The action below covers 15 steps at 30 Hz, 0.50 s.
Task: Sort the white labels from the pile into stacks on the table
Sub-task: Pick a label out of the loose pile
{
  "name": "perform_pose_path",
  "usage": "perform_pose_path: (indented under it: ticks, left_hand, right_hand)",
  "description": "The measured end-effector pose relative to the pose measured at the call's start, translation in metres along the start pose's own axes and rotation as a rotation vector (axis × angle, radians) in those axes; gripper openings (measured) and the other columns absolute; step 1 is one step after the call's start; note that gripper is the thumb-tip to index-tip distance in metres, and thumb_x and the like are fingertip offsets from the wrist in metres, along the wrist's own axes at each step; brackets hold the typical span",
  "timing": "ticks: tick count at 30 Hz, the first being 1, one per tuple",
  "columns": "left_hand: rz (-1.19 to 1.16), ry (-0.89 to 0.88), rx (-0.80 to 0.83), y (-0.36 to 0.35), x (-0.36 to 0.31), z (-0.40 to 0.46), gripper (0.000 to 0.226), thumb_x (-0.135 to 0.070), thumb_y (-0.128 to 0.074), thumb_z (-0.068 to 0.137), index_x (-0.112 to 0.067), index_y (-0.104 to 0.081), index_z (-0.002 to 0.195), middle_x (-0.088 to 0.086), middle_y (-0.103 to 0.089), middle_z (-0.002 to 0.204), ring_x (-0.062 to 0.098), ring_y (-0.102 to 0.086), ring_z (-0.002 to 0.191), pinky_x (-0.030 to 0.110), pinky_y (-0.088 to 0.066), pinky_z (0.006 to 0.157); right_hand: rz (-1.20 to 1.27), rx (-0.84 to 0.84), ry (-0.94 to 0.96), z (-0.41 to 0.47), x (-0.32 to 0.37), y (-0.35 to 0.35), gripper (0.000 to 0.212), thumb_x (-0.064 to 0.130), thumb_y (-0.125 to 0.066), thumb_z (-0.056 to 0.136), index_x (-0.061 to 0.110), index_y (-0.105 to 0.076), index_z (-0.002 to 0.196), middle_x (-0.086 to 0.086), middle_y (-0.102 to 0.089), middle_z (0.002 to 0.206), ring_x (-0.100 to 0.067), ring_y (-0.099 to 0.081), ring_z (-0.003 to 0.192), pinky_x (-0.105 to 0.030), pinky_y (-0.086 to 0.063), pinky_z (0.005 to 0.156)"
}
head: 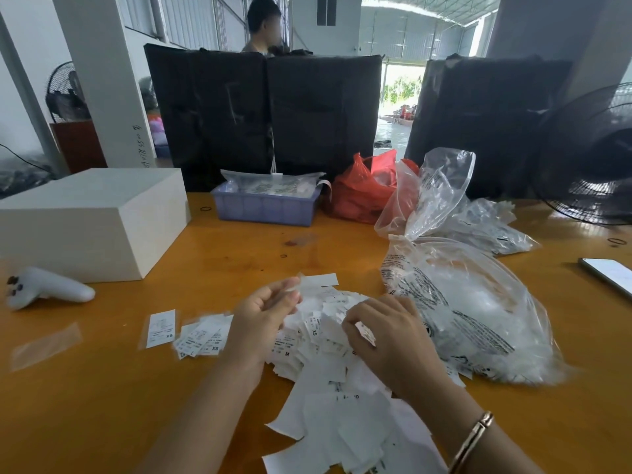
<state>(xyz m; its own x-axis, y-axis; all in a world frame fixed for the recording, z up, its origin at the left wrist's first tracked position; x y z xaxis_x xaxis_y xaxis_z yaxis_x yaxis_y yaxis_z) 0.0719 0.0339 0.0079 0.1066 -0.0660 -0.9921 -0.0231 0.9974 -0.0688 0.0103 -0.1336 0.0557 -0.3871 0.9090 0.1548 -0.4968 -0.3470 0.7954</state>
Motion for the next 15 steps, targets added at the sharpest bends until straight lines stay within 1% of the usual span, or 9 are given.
perform_pose_path:
  ticks: [1, 3, 4, 6, 8, 10, 12, 14, 15]
  left_hand:
    - [0.005, 0.001, 0.011, -0.001, 0.000, 0.000, 0.015, -0.026, -0.065, 0.087, -0.034, -0.069, 0.099, -0.019, -0.073, 0.086, -0.008, -0.063, 0.071, 0.014, -0.046, 0.060]
    - [-0.003, 0.016, 0.030, -0.003, 0.000, -0.001, 0.013, -0.024, -0.066, 0.087, -0.033, -0.072, 0.094, -0.017, -0.073, 0.083, -0.007, -0.063, 0.070, 0.018, -0.045, 0.064]
    - [-0.026, 0.029, 0.035, -0.004, 0.001, -0.001, 0.012, -0.023, -0.066, 0.087, -0.032, -0.073, 0.091, -0.015, -0.073, 0.082, -0.005, -0.063, 0.069, 0.020, -0.045, 0.065]
    - [-0.096, 0.063, 0.033, -0.005, 0.002, -0.002, 0.008, -0.023, -0.069, 0.083, -0.029, -0.075, 0.085, -0.012, -0.073, 0.079, -0.001, -0.063, 0.070, 0.022, -0.046, 0.066]
    - [-0.162, 0.096, 0.053, -0.008, 0.003, -0.003, 0.009, -0.031, -0.071, 0.074, -0.028, -0.077, 0.080, -0.010, -0.072, 0.077, 0.000, -0.064, 0.068, 0.022, -0.047, 0.065]
    - [-0.193, 0.108, 0.088, -0.011, 0.003, -0.004, 0.016, -0.034, -0.071, 0.067, -0.025, -0.077, 0.079, -0.007, -0.072, 0.076, 0.000, -0.063, 0.065, 0.022, -0.047, 0.065]
    - [-0.173, 0.101, 0.123, -0.014, 0.001, -0.006, 0.019, -0.035, -0.070, 0.067, -0.023, -0.077, 0.079, -0.005, -0.072, 0.075, 0.002, -0.063, 0.063, 0.021, -0.049, 0.063]
    - [-0.121, 0.084, 0.159, -0.019, 0.000, -0.008, 0.017, -0.036, -0.067, 0.070, -0.028, -0.078, 0.080, -0.005, -0.073, 0.077, 0.001, -0.064, 0.065, 0.018, -0.050, 0.063]
    - [-0.091, 0.074, 0.171, -0.021, 0.000, -0.009, 0.016, -0.037, -0.066, 0.072, -0.031, -0.078, 0.081, -0.004, -0.074, 0.080, 0.002, -0.065, 0.068, 0.017, -0.051, 0.063]
  right_hand:
    - [0.052, -0.071, -0.022, 0.000, 0.000, 0.006, 0.013, 0.026, -0.058, 0.090, 0.021, -0.065, 0.080, 0.014, -0.063, 0.077, -0.007, -0.056, 0.070, -0.025, -0.040, 0.077]
    - [0.189, -0.196, -0.112, -0.001, -0.007, 0.018, 0.014, 0.023, -0.057, 0.092, 0.022, -0.061, 0.078, 0.020, -0.051, 0.067, 0.002, -0.046, 0.060, -0.017, -0.033, 0.066]
    - [0.262, -0.215, -0.174, -0.002, -0.014, 0.019, 0.014, 0.022, -0.057, 0.094, 0.024, -0.059, 0.080, 0.021, -0.049, 0.061, 0.001, -0.045, 0.057, -0.017, -0.032, 0.060]
    - [0.414, -0.193, -0.278, -0.005, -0.025, 0.013, 0.016, 0.023, -0.055, 0.094, 0.032, -0.055, 0.081, 0.014, -0.053, 0.052, -0.007, -0.051, 0.052, -0.023, -0.039, 0.050]
    - [0.571, -0.172, -0.372, -0.007, -0.034, 0.008, 0.021, 0.021, -0.053, 0.095, 0.037, -0.053, 0.082, 0.011, -0.063, 0.057, -0.005, -0.060, 0.053, -0.020, -0.049, 0.050]
    - [0.697, -0.176, -0.448, -0.009, -0.040, 0.004, 0.020, 0.017, -0.053, 0.095, 0.032, -0.056, 0.083, 0.015, -0.069, 0.068, 0.000, -0.066, 0.062, -0.017, -0.052, 0.056]
    - [0.766, -0.176, -0.513, -0.011, -0.044, -0.002, 0.016, 0.017, -0.054, 0.095, 0.027, -0.058, 0.083, 0.015, -0.070, 0.070, 0.002, -0.068, 0.069, -0.020, -0.055, 0.059]
    - [0.824, -0.187, -0.586, -0.013, -0.050, -0.008, 0.010, 0.022, -0.057, 0.093, 0.024, -0.060, 0.084, 0.014, -0.071, 0.071, 0.003, -0.068, 0.071, -0.023, -0.053, 0.059]
    - [0.869, -0.197, -0.625, -0.014, -0.053, -0.011, 0.006, 0.022, -0.060, 0.091, 0.023, -0.061, 0.084, 0.014, -0.071, 0.072, 0.002, -0.068, 0.070, -0.021, -0.053, 0.057]
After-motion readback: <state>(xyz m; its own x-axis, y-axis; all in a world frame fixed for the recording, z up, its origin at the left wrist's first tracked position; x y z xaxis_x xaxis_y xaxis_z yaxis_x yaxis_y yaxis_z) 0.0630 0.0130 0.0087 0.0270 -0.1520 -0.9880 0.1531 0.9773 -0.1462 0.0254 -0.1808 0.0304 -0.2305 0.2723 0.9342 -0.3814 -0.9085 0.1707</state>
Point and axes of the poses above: each hand's wrist, its own z-axis towards the middle knuckle, its own y-axis out of the back of the hand, x = y × z, the point moved 9 cm from there along z, towards the middle knuckle
